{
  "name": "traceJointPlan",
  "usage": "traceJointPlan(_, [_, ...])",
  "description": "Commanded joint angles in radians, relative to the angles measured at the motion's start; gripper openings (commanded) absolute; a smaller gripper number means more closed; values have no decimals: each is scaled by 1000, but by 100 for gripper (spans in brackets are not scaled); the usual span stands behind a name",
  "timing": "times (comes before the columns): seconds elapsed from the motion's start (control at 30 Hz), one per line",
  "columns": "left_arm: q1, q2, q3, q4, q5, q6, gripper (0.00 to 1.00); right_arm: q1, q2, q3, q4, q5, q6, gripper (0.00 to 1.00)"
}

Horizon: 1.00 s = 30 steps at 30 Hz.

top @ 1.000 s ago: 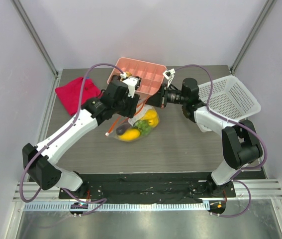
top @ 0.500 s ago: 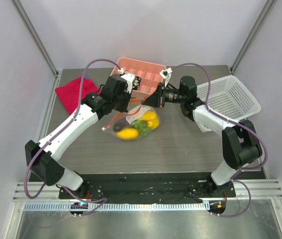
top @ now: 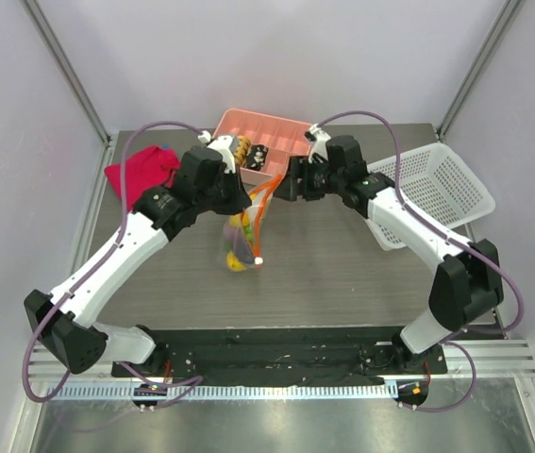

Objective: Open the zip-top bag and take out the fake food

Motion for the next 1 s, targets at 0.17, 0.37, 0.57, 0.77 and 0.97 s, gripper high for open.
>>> traceJointPlan(0.17, [-16,58,-132,278,151,-170,0,1,-294,-116,-256,261,-18,70])
traceJointPlan(0.37, [-18,39,-177,354,187,-196,0,6,-392,-492,272,57,416,70])
traceJointPlan(0.57, [-19,33,-178,354,199,-199,0,47,-370,-579,469,81,559,70])
traceJointPlan(0.77, [-25,36,-188,354,207,-193,0,56,-376,-627,529,116,618,75])
traceJointPlan(0.97, [-32,24,-189,351,210,-187,0,75,-278,-620,630,119,666,73])
